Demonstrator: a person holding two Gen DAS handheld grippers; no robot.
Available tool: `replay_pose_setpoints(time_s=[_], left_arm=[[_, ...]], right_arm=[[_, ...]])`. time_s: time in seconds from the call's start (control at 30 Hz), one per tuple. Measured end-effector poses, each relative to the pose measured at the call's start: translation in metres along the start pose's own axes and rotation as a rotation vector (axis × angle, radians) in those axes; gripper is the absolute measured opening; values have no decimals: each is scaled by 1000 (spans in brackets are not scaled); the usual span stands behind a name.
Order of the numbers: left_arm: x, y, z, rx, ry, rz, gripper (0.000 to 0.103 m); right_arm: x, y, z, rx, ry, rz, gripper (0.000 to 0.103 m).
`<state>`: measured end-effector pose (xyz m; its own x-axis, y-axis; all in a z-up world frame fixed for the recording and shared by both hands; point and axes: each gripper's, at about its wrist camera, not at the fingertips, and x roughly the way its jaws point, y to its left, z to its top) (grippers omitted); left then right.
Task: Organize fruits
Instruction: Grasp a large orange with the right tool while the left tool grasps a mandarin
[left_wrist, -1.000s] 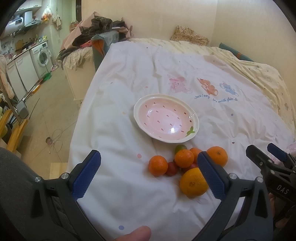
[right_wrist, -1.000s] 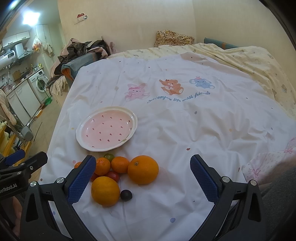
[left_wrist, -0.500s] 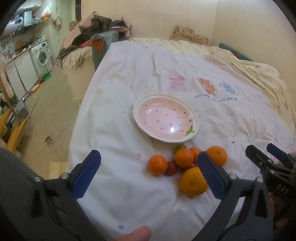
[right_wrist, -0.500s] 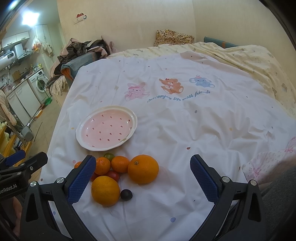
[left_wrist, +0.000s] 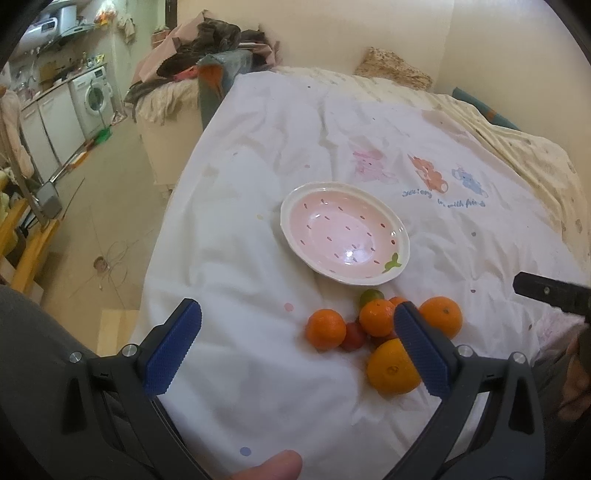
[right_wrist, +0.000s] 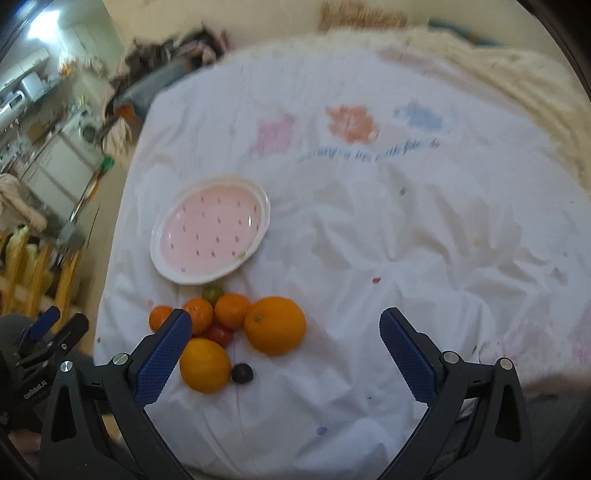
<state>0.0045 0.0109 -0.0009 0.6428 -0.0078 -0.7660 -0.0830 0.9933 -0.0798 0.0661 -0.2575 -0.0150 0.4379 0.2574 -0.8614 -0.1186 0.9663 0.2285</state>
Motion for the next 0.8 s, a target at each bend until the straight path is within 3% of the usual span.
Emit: replay_pose_setpoints(time_s=[0.1, 0.27, 0.3, 0.43, 0.57, 0.73, 0.8], left_arm=[[-2, -1, -1, 11, -1, 11, 103], [5, 5, -1, -5, 39, 27, 103], [7, 7, -1, -13, 50, 28, 103], [13, 13, 0, -31, 76, 32, 103], [14, 16, -1, -40, 86, 50, 103], [18, 21, -1, -60, 105, 59, 103], [19, 21, -1, -62, 112, 59, 103]], right_arm=[[20, -5, 11, -23, 119, 12, 100], [62, 1, 9, -34, 293, 111, 90], [72, 4, 6, -38, 311, 111, 84], [108, 14, -1, -93, 386, 45, 84], [128, 23, -6, -163, 409, -11, 84], [137, 35, -9, -242, 413, -27, 68], [139, 37, -10, -258, 405, -30, 67]])
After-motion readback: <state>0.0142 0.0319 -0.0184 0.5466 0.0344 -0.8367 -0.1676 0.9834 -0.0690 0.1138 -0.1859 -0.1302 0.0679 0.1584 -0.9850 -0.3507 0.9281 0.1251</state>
